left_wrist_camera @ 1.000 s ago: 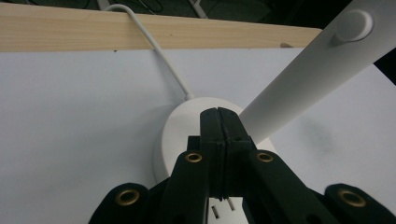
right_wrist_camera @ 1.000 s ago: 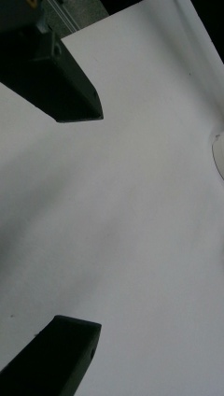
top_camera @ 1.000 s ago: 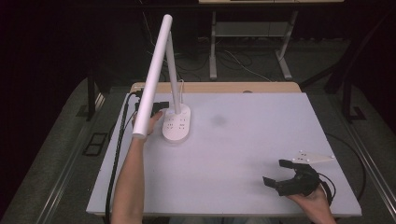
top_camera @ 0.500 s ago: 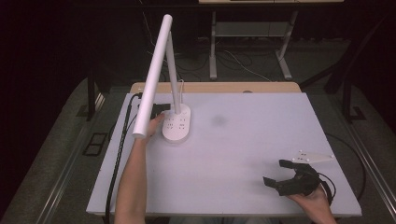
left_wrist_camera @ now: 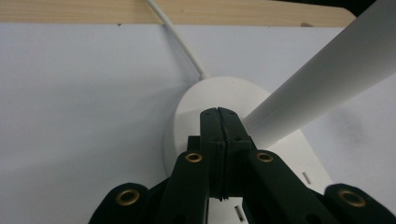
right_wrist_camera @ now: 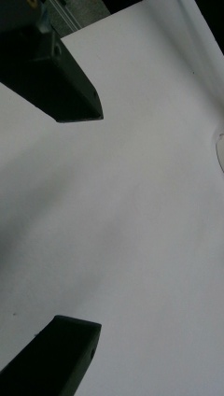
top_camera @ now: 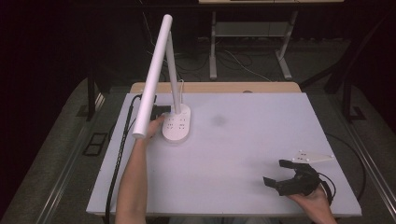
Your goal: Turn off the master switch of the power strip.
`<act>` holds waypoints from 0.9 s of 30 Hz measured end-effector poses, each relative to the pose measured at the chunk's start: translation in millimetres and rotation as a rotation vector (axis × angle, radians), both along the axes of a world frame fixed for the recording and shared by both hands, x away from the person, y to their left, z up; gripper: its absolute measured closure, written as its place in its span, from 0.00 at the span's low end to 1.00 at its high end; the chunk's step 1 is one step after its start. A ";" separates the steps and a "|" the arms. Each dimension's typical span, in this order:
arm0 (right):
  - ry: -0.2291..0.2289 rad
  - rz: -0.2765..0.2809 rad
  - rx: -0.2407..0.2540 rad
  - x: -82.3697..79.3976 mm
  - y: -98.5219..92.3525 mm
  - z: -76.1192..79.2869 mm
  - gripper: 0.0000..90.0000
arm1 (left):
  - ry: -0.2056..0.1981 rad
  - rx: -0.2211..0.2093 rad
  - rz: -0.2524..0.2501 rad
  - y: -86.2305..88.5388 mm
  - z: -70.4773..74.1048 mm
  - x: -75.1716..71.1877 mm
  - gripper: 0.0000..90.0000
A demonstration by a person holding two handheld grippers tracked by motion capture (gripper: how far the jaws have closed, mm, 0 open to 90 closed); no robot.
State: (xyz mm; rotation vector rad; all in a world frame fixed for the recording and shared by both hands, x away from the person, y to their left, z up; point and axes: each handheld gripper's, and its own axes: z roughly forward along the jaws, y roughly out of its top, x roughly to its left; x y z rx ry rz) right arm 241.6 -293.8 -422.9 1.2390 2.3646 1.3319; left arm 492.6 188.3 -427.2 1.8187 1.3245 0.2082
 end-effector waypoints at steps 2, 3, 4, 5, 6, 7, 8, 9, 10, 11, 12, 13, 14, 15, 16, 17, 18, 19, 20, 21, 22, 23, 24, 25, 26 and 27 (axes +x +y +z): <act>0.001 0.001 0.001 -0.1 0.1 -0.1 0.00 | 0.016 -0.022 0.000 0.5 -0.6 0.7 1.00; 0.005 0.001 0.001 -0.2 0.3 -0.1 0.00 | 0.021 -0.030 -0.004 0.7 -1.0 1.0 1.00; 0.002 0.001 -0.002 -0.1 0.3 -0.3 0.00 | 0.026 -0.040 -0.006 0.5 -1.5 1.2 1.00; 0.002 0.001 -0.002 -0.1 0.3 -0.3 0.00 | 0.024 -0.034 -0.012 0.3 -1.4 1.2 1.00; 0.003 0.001 -0.001 -0.1 0.3 -0.4 0.00 | 0.025 -0.033 -0.012 0.2 -1.3 1.2 1.00; 0.004 0.001 0.000 0.0 0.4 -0.5 0.00 | 0.028 -0.032 -0.009 0.5 -1.9 1.5 1.00; 0.004 0.002 -0.001 0.0 0.5 -0.7 0.00 | 0.031 -0.029 -0.008 0.4 -2.7 1.6 1.00; 0.004 0.003 -0.002 0.1 0.7 -0.8 0.00 | 0.029 -0.030 -0.007 0.6 -3.1 1.6 1.00; 0.004 0.003 -0.002 -0.1 1.0 -0.6 0.00 | 0.032 -0.034 -0.007 0.1 -3.2 1.4 1.00; 0.003 0.002 -0.001 -0.4 1.3 -0.3 0.00 | 0.032 -0.028 -0.016 -0.5 -2.8 1.3 1.00; 0.001 0.003 -0.001 -0.6 1.4 -0.2 0.00 | 0.028 -0.011 -0.017 -2.3 -2.1 0.6 1.00; -0.001 0.005 -0.001 -0.5 1.7 -0.6 0.00 | 0.023 -0.004 -0.021 -2.6 -1.9 0.5 1.00; 0.001 0.006 -0.002 -0.3 1.8 -0.8 0.00 | 0.017 0.002 -0.017 -3.6 -1.9 0.1 1.00; 0.002 0.008 -0.003 0.0 1.9 -0.9 0.00 | 0.018 0.005 -0.019 -3.7 -1.6 -0.1 1.00; 0.004 0.008 -0.003 0.0 2.1 -0.9 0.00 | 0.019 0.005 -0.017 -3.9 -1.6 -0.1 1.00; 0.002 0.009 -0.003 -0.2 2.2 -0.7 0.00 | 0.021 0.005 -0.014 -4.1 -1.5 -0.1 1.00; -0.002 0.011 -0.005 -0.4 2.1 -0.4 0.00 | 0.024 0.002 -0.007 -4.2 -1.6 0.0 1.00; 0.002 0.009 -0.004 -1.4 2.1 0.3 0.00 | 0.027 -0.001 -0.003 -4.4 -1.6 0.0 1.00; -0.005 0.009 -0.004 -1.9 1.7 0.6 0.00 | 0.025 0.007 -0.004 -4.9 -1.3 -0.7 1.00; -0.002 0.007 0.000 -3.1 1.4 1.2 0.00 | 0.027 0.010 -0.005 -4.8 -1.1 -0.4 1.00; -0.002 0.008 0.001 -3.8 0.6 1.4 0.00 | 0.031 0.011 -0.003 -4.9 -0.9 -0.1 1.00; -0.003 0.004 0.002 -4.3 -0.3 1.7 0.00 | 0.033 0.002 0.002 -5.0 -1.1 0.0 1.00; -0.006 0.004 0.002 -4.6 -1.4 1.8 0.00 | 0.036 0.000 0.001 -4.4 -1.3 0.2 1.00; -0.005 0.000 0.003 -5.0 -2.4 2.4 0.00 | 0.040 -0.007 0.003 -4.3 -1.3 0.2 1.00; -0.009 0.000 0.004 -5.2 -3.5 2.4 0.00 | 0.036 -0.004 0.007 -4.8 -1.8 0.0 1.00; -0.008 -0.004 0.007 -5.4 -4.3 2.7 0.00 | 0.039 0.003 0.008 -5.4 -1.5 0.0 1.00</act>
